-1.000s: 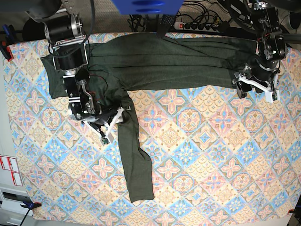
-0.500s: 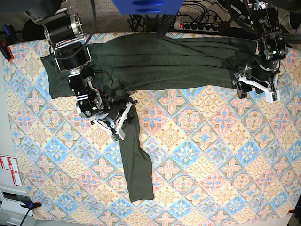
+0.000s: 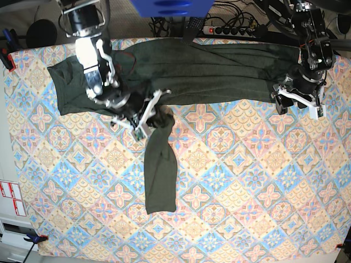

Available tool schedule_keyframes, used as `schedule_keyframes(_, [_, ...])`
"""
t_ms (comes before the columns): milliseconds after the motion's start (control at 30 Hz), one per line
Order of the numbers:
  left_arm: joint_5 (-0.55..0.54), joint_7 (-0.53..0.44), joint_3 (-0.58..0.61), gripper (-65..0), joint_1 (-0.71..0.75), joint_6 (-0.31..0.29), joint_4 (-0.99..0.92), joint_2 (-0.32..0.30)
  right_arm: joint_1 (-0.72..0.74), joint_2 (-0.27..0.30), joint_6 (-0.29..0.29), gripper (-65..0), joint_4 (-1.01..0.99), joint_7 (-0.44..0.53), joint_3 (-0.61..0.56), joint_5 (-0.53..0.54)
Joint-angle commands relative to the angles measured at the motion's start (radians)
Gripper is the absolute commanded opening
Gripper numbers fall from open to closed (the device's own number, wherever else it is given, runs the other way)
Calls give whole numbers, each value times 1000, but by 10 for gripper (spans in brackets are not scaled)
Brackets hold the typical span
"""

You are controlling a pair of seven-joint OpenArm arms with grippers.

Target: Fold the T-shirt properly

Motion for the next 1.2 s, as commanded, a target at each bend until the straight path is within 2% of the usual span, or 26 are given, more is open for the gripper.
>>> schedule_keyframes(0, [-4, -17, -7, -244, -6, -4, 16, -14, -19, 1, 6, -649, 52, 24, 3, 13])
schedule_keyframes(167, [-4, -17, -7, -244, -6, -4, 16, -14, -118, 21, 6, -648, 148, 24, -13, 13])
schedule_keyframes(233, [-4, -17, -7, -244, -6, -4, 16, -14, -140, 25, 6, -648, 159, 24, -47, 13])
schedule_keyframes(433, [-4, -17, -7, -244, -6, -4, 16, -14, -146, 93, 6, -648, 156, 24, -206, 13])
schedule_keyframes(533, [-6, -17, 3, -244, -6, -4, 16, -14, -144, 108, 6, -647, 158, 22, -223, 13])
schedule_keyframes(600, [-6, -17, 18, -244, -6, -4, 16, -14, -141, 113, 6, -647, 156, -19, -225, 13])
schedule_keyframes(700, [-3, -24, 43, -244, -7, -4, 17, -14, -92, 113, 6, -647, 156, -139, -229, 13])
schedule_keyframes(767, [2, -22, 69, -244, -27, -4, 20, -14, -54, 111, 6, -647, 155, -215, -261, 13])
schedule_keyframes(867, [5, -17, 105, -244, -72, -4, 16, -16, 23, 111, 6, -641, 155, -278, -343, 14])
schedule_keyframes(933, [5, -17, 130, -244, -95, -3, 16, -16, 70, 111, 6, -620, 153, -309, -381, 14])
schedule_keyframes(1167, [6, -17, 339, -244, -299, -3, -70, -21, 116, 111, 6, -453, 156, -400, -407, 16])
